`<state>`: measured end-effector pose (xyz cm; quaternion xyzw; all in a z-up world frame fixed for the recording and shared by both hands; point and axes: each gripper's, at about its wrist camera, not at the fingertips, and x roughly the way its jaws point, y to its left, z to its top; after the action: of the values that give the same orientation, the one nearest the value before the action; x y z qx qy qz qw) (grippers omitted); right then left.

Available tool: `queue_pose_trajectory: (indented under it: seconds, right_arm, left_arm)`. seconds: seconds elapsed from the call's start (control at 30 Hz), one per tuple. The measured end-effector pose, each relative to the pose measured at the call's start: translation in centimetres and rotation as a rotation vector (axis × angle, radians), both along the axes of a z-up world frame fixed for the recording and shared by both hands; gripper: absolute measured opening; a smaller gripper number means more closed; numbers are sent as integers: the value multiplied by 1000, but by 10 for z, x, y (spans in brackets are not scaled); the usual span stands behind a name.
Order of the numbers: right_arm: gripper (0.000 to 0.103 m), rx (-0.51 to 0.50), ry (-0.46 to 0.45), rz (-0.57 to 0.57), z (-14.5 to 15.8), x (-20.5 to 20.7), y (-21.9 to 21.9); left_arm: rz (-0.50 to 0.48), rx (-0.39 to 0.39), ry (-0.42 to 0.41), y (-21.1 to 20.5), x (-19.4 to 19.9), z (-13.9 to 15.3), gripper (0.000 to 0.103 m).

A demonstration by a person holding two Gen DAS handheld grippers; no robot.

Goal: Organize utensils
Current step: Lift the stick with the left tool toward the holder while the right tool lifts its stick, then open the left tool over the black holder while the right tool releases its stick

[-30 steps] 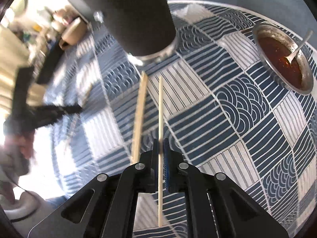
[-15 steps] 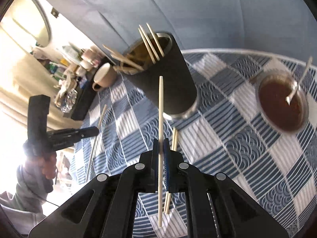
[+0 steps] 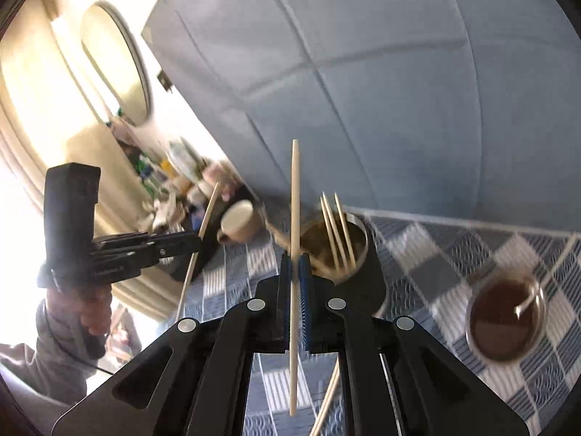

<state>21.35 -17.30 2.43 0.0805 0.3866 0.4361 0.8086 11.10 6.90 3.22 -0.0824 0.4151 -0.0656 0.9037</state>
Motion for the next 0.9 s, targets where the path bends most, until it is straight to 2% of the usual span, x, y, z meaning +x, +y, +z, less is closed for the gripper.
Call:
queue_pose_trajectory:
  seconds: [0.1,0.23,0.33,0.4,0.5,0.63,0.77,0.9]
  right_arm:
    - [5,17,-32,20,7,6,11]
    - [5,17,-55,10,7,18,24]
    - [5,35,-39,11,4,30,28]
    - [5,39,-8,9,-2,41,30]
    - [5,47,30,-40,-13,60,29]
    - [5,123,74,-59,-26,81,25]
    - [5,140,31,-144,-37,97,21]
    - [5,205,25,-155,-50,105,23]
  left_arm:
    - [4,-34,-63,-1,17,12,5]
    - [-23,-47,-95,-8,36,15,5]
    - [-33,-51,-124,-11,51,15,5]
    - [-31,-98,-147,-9,63,12,5]
    - [-16,-61,-188,-13,78,5,5]
    - [-62,-107,-202,-15,99,-7,5]
    - [-77,-112,-230,-17,114,-17,5]
    - [-79,-124,-245,-16,125,-33,5]
